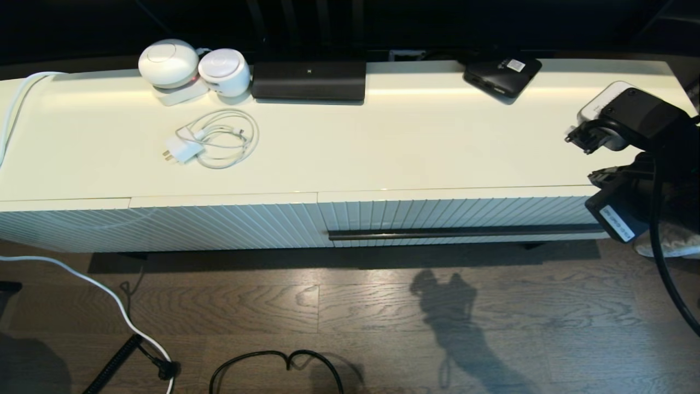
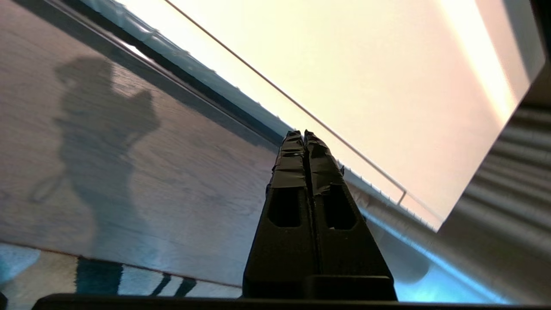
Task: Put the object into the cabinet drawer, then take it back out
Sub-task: Open the drawer
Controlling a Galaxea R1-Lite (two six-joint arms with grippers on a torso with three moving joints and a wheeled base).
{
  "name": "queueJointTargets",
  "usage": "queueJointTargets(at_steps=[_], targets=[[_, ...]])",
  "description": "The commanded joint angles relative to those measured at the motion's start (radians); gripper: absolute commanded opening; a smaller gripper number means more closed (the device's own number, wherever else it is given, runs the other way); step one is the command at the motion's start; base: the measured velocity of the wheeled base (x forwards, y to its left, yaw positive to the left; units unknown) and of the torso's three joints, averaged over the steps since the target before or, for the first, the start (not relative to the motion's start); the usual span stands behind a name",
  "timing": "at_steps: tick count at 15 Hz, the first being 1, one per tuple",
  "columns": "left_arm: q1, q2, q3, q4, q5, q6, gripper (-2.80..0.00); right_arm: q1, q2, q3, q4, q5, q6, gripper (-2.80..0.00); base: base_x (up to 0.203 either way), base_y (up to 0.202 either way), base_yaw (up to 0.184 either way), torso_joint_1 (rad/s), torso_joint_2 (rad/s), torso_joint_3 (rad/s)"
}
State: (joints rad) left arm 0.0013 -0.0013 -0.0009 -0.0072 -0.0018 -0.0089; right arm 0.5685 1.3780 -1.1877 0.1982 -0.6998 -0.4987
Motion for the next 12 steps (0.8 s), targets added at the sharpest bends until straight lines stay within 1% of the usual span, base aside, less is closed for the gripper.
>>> queueJointTargets(at_steps=[1,2,4,5,6,7,9,10,11,12], targets=[[0.0,-0.002,0.001,0.0,0.0,0.0,-2.8,0.044,0.039,-0.031,0.007,0.007,-0.085,-2.8,0.0,0.0,0.0,0.0,0.0,0.0],[0.0,-0.002,-0.001,0.0,0.0,0.0,-2.8,0.048,0.028,-0.032,0.022,0.038,-0.121,-2.8,0.0,0.0,0.0,0.0,0.0,0.0],[0.0,-0.002,0.001,0.0,0.0,0.0,-2.8,0.047,-0.006,-0.018,0.041,0.096,-0.136,-2.8,0.0,0.0,0.0,0.0,0.0,0.0],[0.0,-0.002,-0.001,0.0,0.0,0.0,-2.8,0.024,-0.029,-0.009,0.056,0.133,-0.151,-2.8,0.0,0.0,0.0,0.0,0.0,0.0],[0.0,-0.002,0.001,0.0,0.0,0.0,-2.8,-0.034,-0.049,-0.005,0.075,0.178,-0.185,-2.8,0.0,0.0,0.0,0.0,0.0,0.0],[0.0,-0.002,0.001,0.0,0.0,0.001,-2.8,-0.117,-0.071,-0.001,0.098,0.243,-0.248,-2.8,0.0,0.0,0.0,0.0,0.0,0.0],[0.0,-0.002,0.001,0.0,0.0,0.0,-2.8,-0.304,-0.108,0.015,0.136,0.43,-0.47,-2.8,0.0,0.0,0.0,0.0,0.0,0.0],[0.0,-0.002,0.001,0.0,0.0,0.0,-2.8,-0.399,-0.118,0.022,0.145,0.548,-0.614,-2.8,0.0,0.0,0.0,0.0,0.0,0.0],[0.0,-0.002,-0.001,0.0,0.0,0.001,-2.8,-0.477,-0.125,0.026,0.152,0.701,-0.768,-2.8,0.0,0.0,0.0,0.0,0.0,0.0],[0.0,-0.002,0.001,0.0,0.0,0.0,-2.8,-0.528,-0.128,0.031,0.156,0.816,-0.876,-2.8,0.0,0.0,0.0,0.0,0.0,0.0]])
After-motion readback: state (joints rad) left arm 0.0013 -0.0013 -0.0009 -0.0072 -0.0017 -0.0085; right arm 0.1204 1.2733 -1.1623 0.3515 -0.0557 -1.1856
